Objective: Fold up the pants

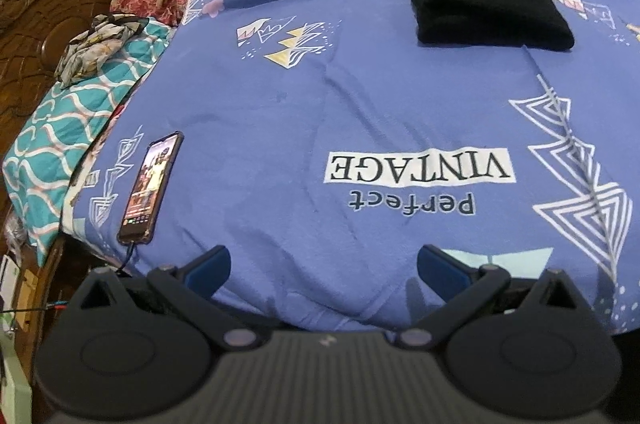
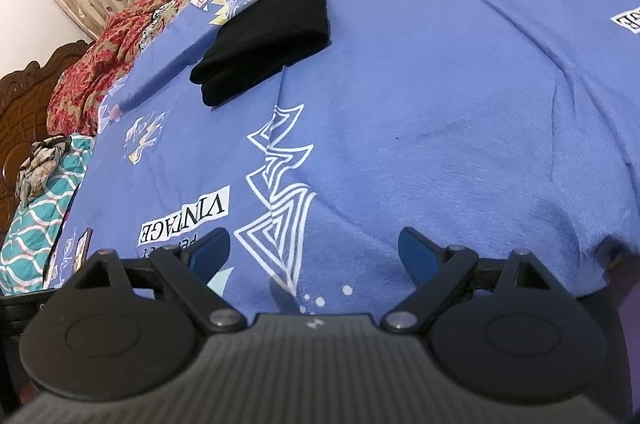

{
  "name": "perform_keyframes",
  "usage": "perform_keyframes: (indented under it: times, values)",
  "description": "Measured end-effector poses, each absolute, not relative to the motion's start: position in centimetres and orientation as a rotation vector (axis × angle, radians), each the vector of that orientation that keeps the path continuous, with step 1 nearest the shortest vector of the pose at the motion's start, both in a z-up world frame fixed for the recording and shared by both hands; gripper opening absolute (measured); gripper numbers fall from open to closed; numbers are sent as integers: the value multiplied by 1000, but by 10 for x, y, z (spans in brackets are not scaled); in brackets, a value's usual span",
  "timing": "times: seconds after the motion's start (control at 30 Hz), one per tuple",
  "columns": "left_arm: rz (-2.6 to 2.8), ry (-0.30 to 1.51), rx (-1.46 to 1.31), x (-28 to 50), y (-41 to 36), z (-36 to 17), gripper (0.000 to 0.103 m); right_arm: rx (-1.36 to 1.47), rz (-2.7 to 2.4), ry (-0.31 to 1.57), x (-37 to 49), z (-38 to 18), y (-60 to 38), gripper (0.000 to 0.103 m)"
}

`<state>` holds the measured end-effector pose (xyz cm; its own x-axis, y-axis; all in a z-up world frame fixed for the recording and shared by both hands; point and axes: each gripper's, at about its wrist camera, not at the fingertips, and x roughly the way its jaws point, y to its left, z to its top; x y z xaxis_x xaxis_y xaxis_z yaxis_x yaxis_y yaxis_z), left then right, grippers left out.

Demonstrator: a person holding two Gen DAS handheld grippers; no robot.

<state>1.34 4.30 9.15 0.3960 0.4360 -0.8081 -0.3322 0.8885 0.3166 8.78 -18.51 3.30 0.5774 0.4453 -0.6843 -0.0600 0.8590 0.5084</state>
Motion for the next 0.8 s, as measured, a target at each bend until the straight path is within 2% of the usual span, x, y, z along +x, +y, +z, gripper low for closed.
perform_keyframes:
  times: [0.53,0.8]
  values:
    - [553,1072,250,15,42,86,103,500,304,921,91,26,-200,93]
    - [483,1105,183,12,47,84,103,477,295,918,91,28,-199,93]
